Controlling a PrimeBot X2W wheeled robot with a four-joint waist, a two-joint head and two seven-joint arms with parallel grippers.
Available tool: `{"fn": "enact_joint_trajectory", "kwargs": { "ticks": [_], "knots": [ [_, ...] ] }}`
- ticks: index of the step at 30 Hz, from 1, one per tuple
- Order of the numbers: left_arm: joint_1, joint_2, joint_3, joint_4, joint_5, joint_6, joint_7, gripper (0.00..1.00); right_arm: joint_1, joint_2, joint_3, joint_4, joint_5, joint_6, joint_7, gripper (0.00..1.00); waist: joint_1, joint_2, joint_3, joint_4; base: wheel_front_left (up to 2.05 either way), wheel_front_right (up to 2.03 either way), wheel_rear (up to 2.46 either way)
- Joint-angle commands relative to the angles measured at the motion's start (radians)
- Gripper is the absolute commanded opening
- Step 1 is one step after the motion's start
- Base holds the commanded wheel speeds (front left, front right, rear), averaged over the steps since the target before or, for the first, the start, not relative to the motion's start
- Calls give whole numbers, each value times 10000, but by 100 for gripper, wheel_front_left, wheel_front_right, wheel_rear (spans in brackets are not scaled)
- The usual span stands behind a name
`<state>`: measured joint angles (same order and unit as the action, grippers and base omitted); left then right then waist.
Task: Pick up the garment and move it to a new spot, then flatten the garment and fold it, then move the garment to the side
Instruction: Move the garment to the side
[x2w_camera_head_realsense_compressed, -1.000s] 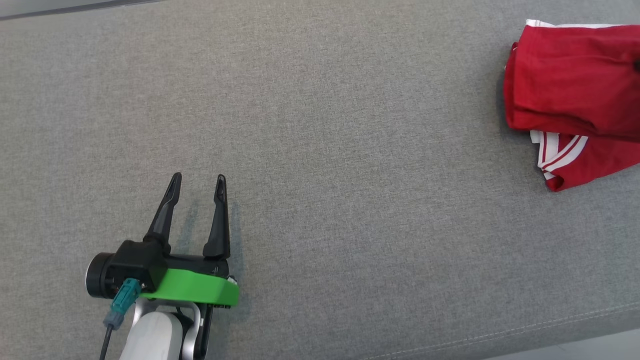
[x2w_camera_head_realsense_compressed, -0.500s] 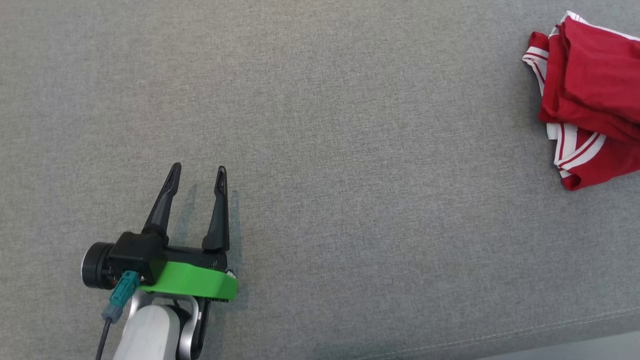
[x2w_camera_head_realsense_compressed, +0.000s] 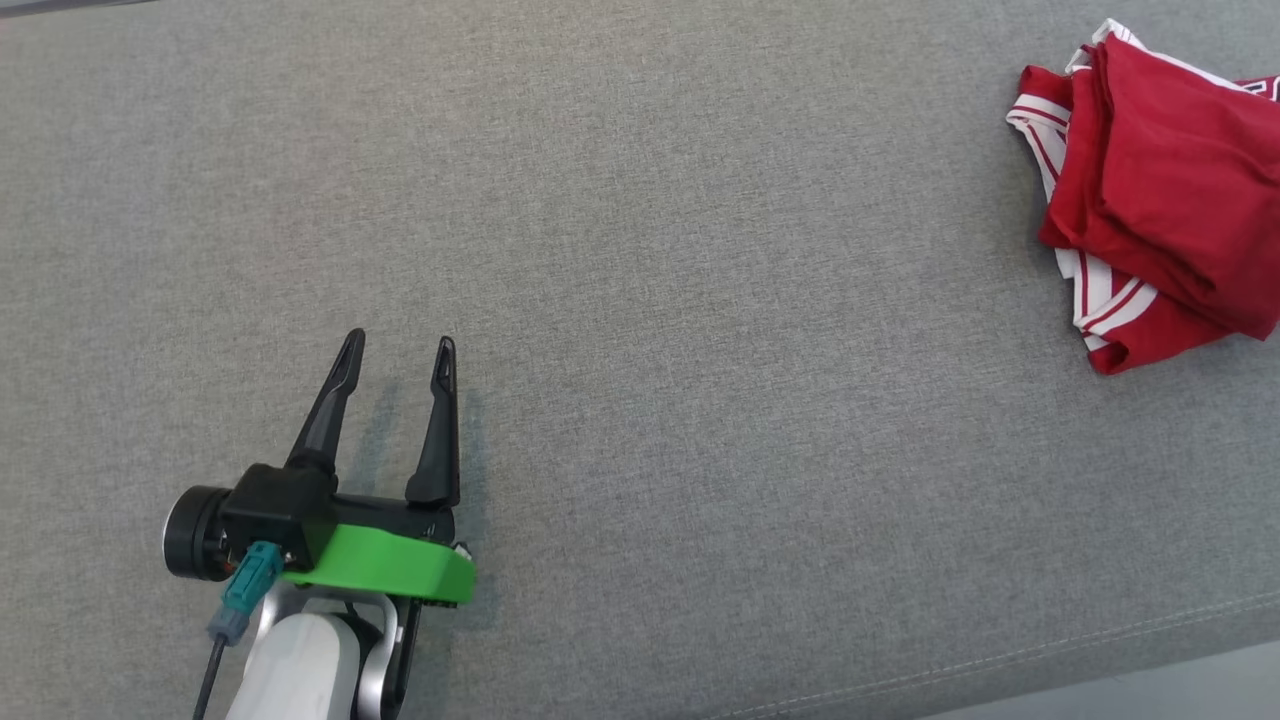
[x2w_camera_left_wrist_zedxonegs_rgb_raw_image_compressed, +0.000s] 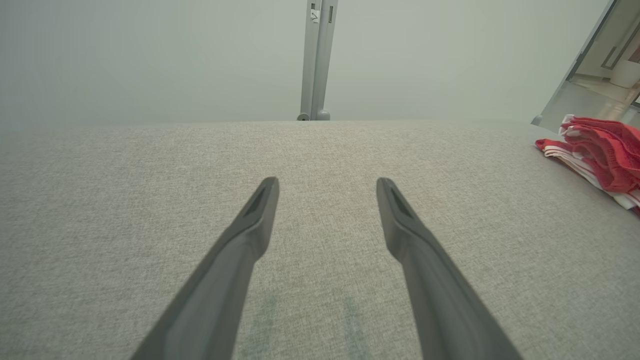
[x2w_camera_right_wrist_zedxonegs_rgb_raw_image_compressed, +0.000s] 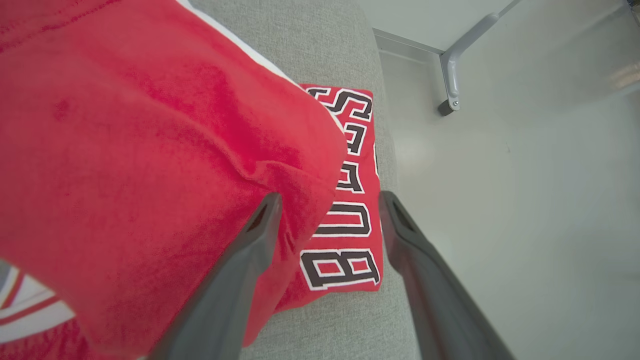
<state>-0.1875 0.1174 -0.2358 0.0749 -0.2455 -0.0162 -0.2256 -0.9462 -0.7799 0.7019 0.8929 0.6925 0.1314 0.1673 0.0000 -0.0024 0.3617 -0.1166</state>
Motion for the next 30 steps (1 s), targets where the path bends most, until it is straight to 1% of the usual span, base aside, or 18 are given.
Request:
{"fn": "enact_joint_trajectory", "kwargs": {
  "ticks": [1,7,11,12,15,17,24,29,30],
  "knots": [
    [50,92,-7,-24,-32,51,21,100,209,82,40,93,49,-17,-105,100,0,24,-45,-75,0,0,0],
    [149,151,-33,-14,-59,100,65,100,301,298,114,393,102,-17,-585,100,0,24,-195,-255,0,0,0],
    [175,172,-39,-25,-105,146,73,100,-10,411,-90,596,2,-17,-1364,100,0,24,-395,-362,0,0,0],
    [175,172,-39,-25,-105,146,73,100,-10,411,-90,596,2,-17,-1364,100,0,24,-395,-362,0,0,0],
    [209,150,8,15,-191,168,16,100,-259,572,-249,719,-123,-16,-2028,100,0,24,-627,-409,0,0,0],
    [248,85,49,48,-351,93,-51,100,-432,699,-378,810,-233,-16,-2474,100,0,24,-836,-414,0,0,0],
    [417,2,511,315,-674,370,-225,100,-684,1460,-806,1001,-504,-16,-3739,100,0,24,-1582,-344,0,0,0],
    [649,1,954,538,-948,600,-309,100,-237,2270,-1258,824,-604,-16,-4214,100,0,24,-2078,-212,0,0,0],
    [710,12,1042,571,-1007,634,-308,100,-140,2353,-1372,786,-707,-17,-4256,100,0,24,-2161,-181,0,0,0]
  ]
}}
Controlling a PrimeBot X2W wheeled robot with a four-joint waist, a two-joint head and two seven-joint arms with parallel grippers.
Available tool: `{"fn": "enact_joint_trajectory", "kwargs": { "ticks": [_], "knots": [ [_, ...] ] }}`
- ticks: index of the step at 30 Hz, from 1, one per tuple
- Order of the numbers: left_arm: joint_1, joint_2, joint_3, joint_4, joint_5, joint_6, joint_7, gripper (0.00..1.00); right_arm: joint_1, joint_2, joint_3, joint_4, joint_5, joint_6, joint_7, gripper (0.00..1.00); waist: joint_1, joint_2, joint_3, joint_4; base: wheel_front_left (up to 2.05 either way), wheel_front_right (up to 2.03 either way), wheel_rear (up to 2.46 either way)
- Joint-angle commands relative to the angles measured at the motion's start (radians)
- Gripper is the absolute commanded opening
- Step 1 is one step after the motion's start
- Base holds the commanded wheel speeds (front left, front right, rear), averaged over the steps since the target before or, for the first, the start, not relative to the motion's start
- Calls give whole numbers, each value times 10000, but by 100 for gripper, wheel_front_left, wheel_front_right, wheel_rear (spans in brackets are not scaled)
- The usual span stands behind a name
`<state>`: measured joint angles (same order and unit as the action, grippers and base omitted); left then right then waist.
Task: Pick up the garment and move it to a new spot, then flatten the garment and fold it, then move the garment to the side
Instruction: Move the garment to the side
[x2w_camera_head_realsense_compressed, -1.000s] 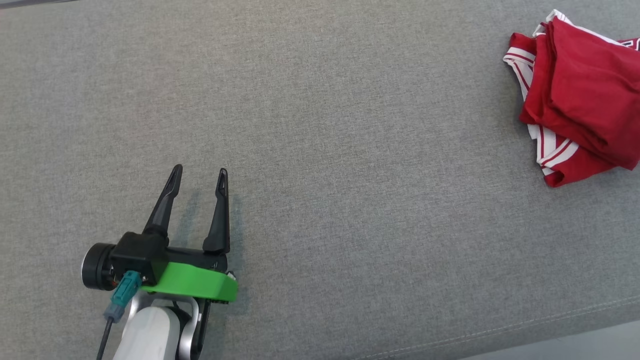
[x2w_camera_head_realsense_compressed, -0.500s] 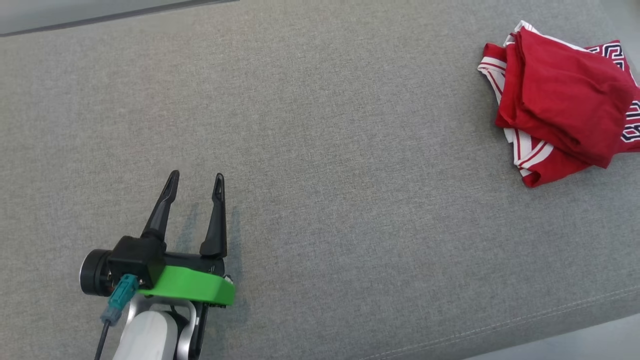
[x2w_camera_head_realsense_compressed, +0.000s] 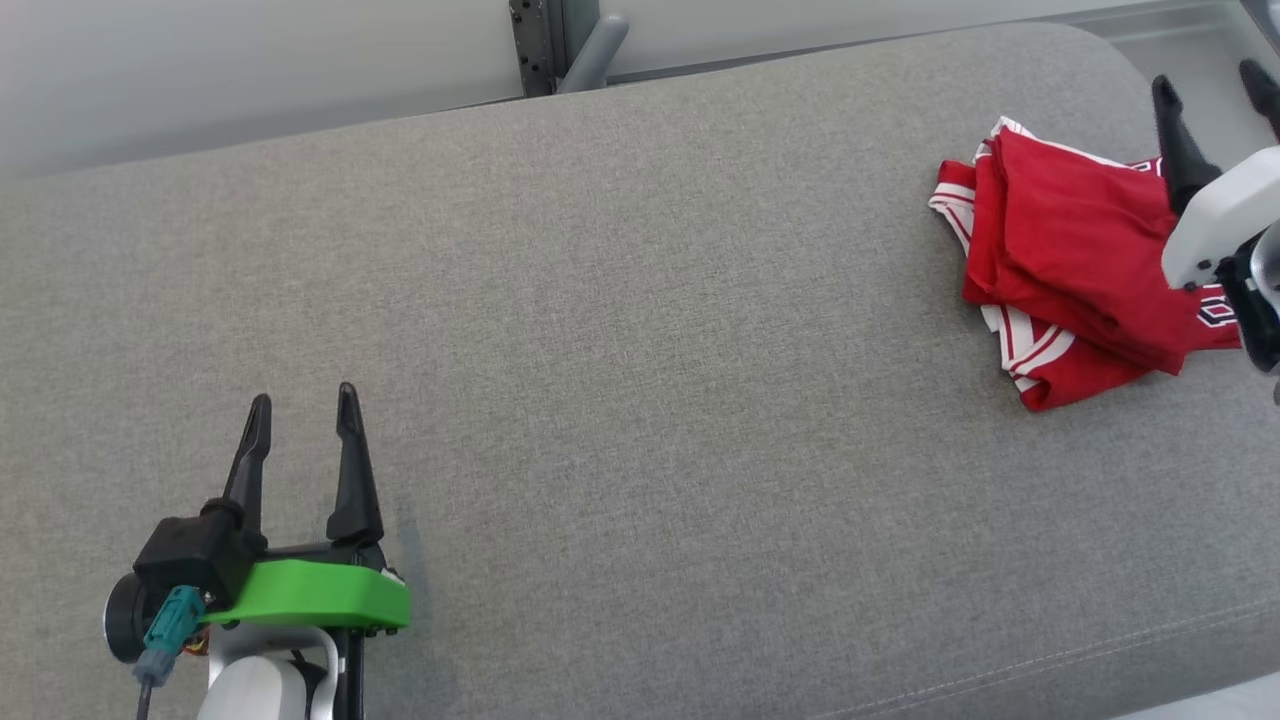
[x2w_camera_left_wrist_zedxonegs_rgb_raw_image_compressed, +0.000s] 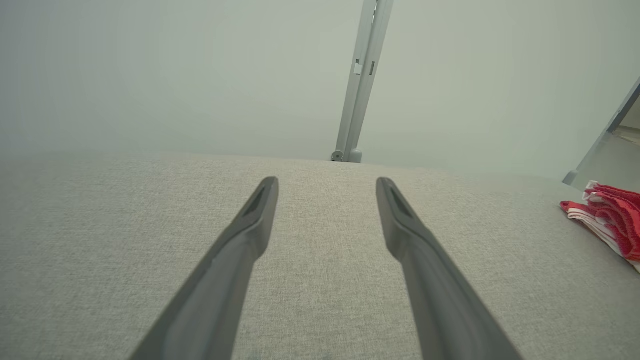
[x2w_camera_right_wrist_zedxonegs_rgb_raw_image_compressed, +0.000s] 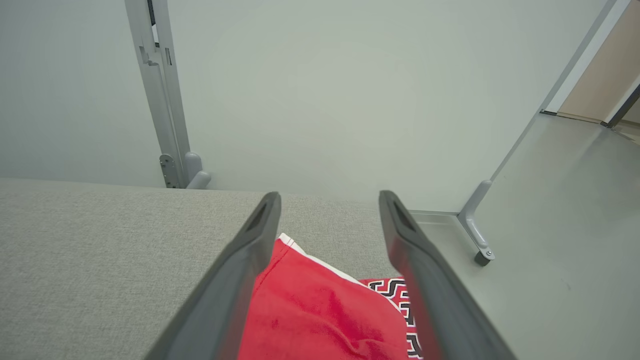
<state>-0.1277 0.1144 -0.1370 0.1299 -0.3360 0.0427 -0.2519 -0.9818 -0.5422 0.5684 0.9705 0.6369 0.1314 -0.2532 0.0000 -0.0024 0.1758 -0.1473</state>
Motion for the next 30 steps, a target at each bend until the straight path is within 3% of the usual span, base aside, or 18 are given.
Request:
{"fn": "enact_joint_trajectory", "kwargs": {
  "ticks": [1,5,12,20,25,30],
  "knots": [
    [177,51,143,50,-150,73,-51,100,306,66,-134,-17,-310,-17,-79,100,0,24,-385,153,0,0,0],
    [465,120,460,142,-221,212,-86,100,904,658,-861,-575,-1057,-14,-132,100,0,24,-641,298,0,0,0],
    [988,133,727,206,-111,454,-133,100,3192,1638,-3027,-2742,-2530,-16,-114,100,0,24,-997,671,0,0,0],
    [1398,-69,636,308,-219,304,-132,100,6194,3326,-5154,-5500,-4449,-16,-116,100,0,24,-1162,1066,0,0,0],
    [1539,-182,642,273,-168,328,-137,100,7599,4400,-5795,-6978,-5207,-14,100,100,0,24,-1176,1163,0,0,0],
    [1593,-231,670,305,-132,269,-136,100,8361,4791,-5882,-7860,-5314,-14,382,100,0,24,-1201,1164,0,0,0]
  ]
}}
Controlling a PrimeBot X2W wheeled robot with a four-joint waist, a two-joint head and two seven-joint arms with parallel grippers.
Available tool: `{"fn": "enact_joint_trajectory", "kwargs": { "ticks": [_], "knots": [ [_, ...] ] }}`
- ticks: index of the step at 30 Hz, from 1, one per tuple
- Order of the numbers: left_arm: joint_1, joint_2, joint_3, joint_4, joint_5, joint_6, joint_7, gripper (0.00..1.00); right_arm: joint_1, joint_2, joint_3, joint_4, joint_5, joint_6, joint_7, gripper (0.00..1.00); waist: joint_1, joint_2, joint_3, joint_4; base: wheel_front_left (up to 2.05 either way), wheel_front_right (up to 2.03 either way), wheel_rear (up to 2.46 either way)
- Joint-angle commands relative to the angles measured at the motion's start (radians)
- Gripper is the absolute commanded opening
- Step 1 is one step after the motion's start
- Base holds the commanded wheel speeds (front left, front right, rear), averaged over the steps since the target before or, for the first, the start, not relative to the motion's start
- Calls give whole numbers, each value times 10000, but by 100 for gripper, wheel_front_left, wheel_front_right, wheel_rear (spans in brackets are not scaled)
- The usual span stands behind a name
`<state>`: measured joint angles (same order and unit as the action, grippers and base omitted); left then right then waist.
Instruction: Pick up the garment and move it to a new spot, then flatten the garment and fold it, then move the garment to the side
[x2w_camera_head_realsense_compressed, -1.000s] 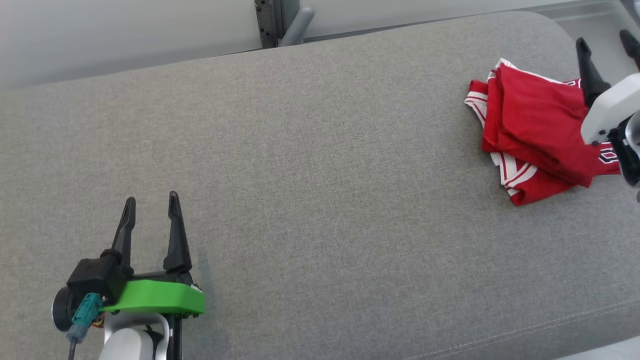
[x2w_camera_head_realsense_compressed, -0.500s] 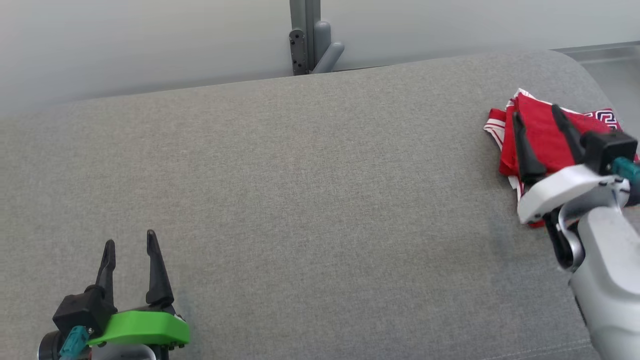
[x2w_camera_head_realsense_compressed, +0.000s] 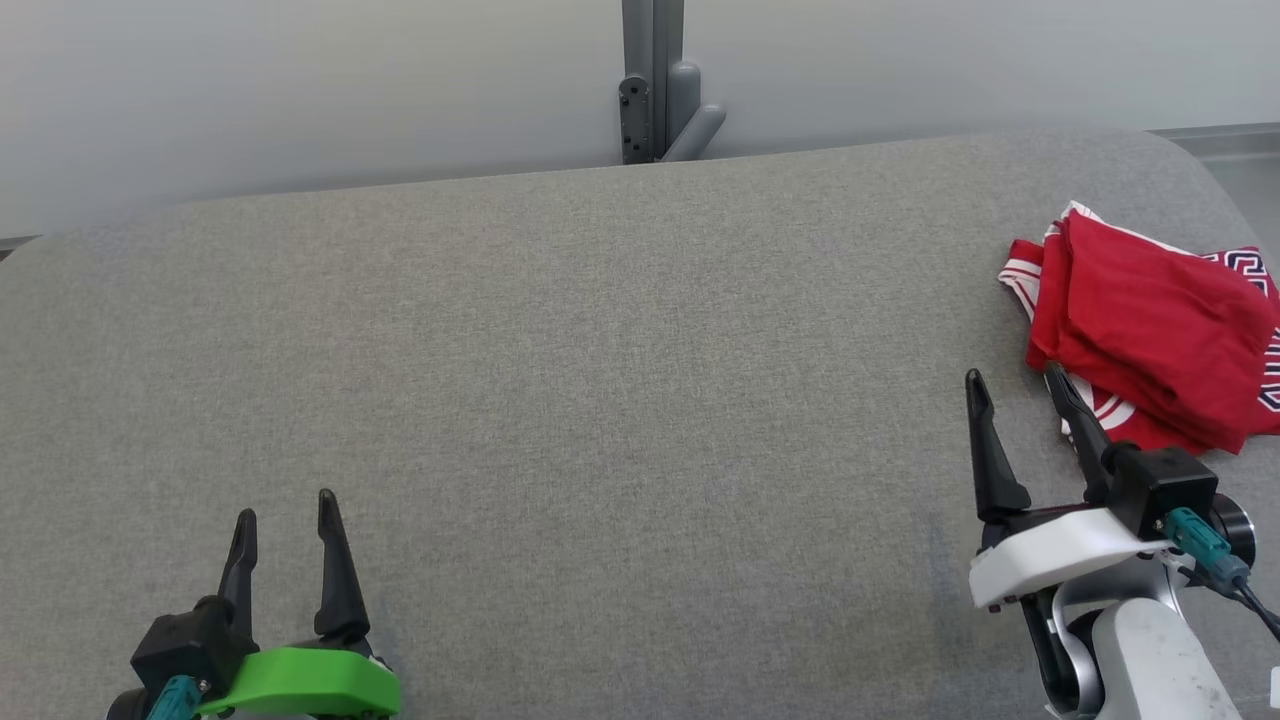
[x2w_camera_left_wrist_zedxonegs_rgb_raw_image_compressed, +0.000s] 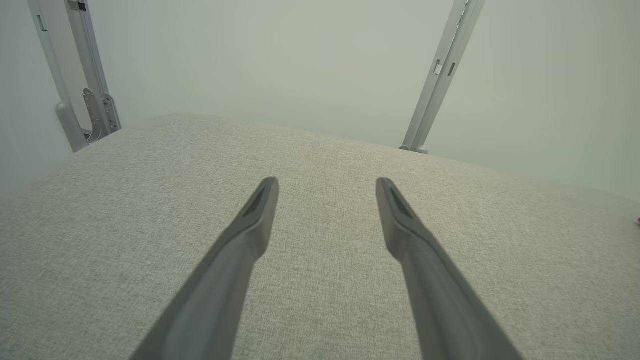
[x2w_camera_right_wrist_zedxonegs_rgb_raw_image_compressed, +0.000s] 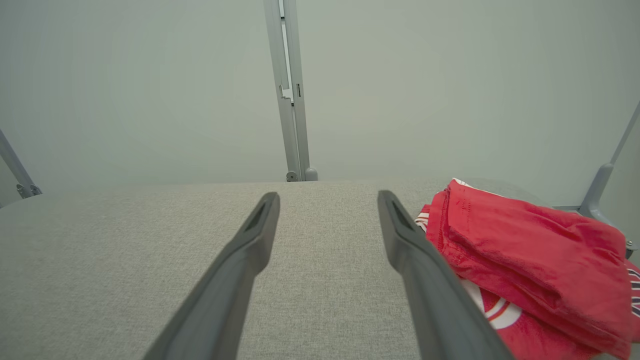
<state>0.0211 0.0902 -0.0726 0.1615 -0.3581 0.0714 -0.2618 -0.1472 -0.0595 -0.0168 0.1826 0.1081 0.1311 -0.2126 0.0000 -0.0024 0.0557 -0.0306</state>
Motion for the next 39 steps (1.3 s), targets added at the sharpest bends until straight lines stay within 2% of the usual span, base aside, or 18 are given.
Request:
{"fn": "enact_joint_trajectory", "kwargs": {
  "ticks": [1,7,26,27,31,39],
  "knots": [
    [114,-7,36,-11,86,-29,-32,100,151,6,-37,-149,7,-11,54,100,0,24,-9,-5,0,0,0],
    [45,-104,49,126,-41,-181,-32,100,611,85,147,-630,146,-11,207,100,0,24,-23,2,0,0,0],
    [3,-251,114,176,181,-413,-33,100,907,84,315,-875,267,-11,395,100,0,24,-143,198,0,0,0],
    [-16,-231,103,174,76,-382,-3,0,810,90,313,-840,221,0,390,0,0,0,-141,197,0,0,0],
    [40,-253,99,484,-119,-385,107,0,956,124,341,-572,402,2,404,0,0,0,-148,201,0,0,0],
    [-18,-268,302,421,-1508,-569,526,0,1003,23,300,-566,2147,1,633,0,0,2,-174,208,0,0,0]
  ]
}}
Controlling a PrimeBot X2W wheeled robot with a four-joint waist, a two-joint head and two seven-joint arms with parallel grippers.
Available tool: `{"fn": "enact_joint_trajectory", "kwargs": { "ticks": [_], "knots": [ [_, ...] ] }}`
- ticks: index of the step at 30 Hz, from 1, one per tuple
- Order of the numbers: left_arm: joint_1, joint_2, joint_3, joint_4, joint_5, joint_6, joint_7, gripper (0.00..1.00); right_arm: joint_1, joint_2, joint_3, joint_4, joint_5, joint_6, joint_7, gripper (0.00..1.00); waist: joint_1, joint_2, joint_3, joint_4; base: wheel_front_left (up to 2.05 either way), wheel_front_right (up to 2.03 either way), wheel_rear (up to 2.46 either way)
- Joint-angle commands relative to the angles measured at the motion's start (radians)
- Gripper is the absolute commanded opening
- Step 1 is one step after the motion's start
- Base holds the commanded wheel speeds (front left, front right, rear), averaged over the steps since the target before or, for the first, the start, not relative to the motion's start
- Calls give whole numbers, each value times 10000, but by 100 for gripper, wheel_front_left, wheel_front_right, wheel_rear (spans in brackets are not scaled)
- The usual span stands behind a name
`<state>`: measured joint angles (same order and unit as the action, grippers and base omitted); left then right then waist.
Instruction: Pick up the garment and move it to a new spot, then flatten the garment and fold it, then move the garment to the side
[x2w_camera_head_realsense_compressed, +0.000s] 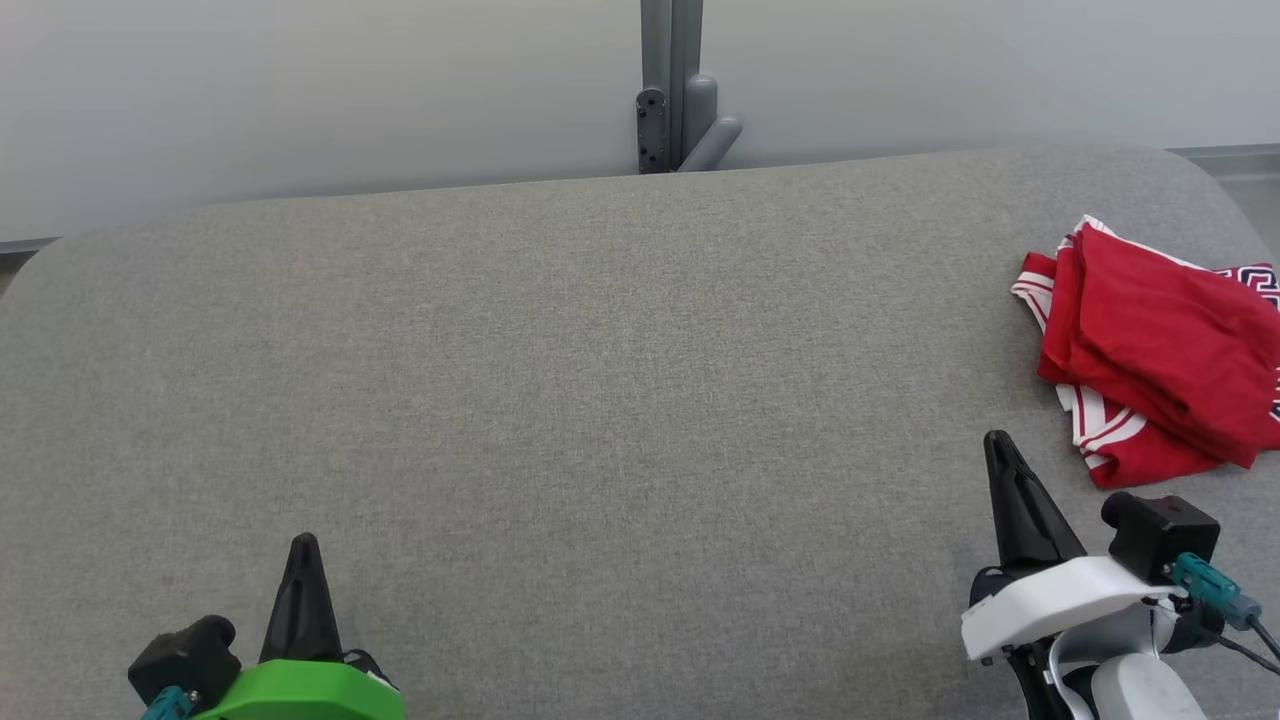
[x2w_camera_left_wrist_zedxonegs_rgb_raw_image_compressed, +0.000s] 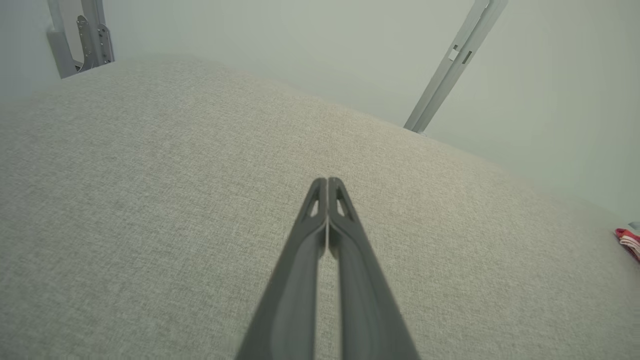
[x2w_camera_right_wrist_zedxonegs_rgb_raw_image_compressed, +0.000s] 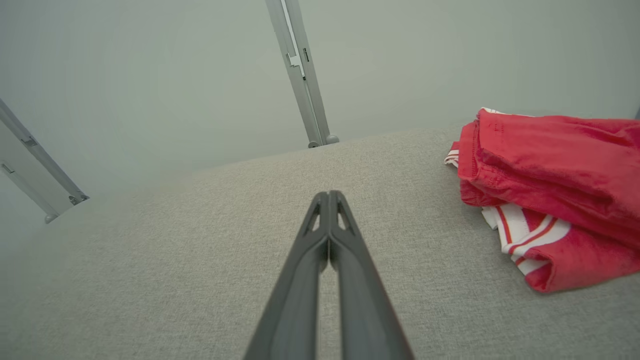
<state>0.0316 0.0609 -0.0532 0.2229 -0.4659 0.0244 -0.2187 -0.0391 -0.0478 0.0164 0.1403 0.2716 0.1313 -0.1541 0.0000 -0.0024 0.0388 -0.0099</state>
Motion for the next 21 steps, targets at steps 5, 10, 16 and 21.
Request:
{"fn": "enact_joint_trajectory", "kwargs": {
  "ticks": [5,10,16,21],
  "knots": [
    [-141,19,194,-235,-1075,-183,279,0,-63,-137,-48,-128,1310,-1,153,0,0,3,-18,4,0,0,0],
    [-166,11,296,-281,-1839,-283,499,0,-40,-185,-69,-118,2255,-1,280,0,0,3,-34,8,0,0,0],
    [-200,2,411,-327,-2702,-398,747,0,-10,-234,-95,-110,3310,-2,418,0,0,5,-53,13,0,0,0],
    [-229,-5,501,-362,-3382,-486,943,0,16,-269,-118,-104,4134,-2,533,0,0,6,-70,18,0,0,0]
  ]
}}
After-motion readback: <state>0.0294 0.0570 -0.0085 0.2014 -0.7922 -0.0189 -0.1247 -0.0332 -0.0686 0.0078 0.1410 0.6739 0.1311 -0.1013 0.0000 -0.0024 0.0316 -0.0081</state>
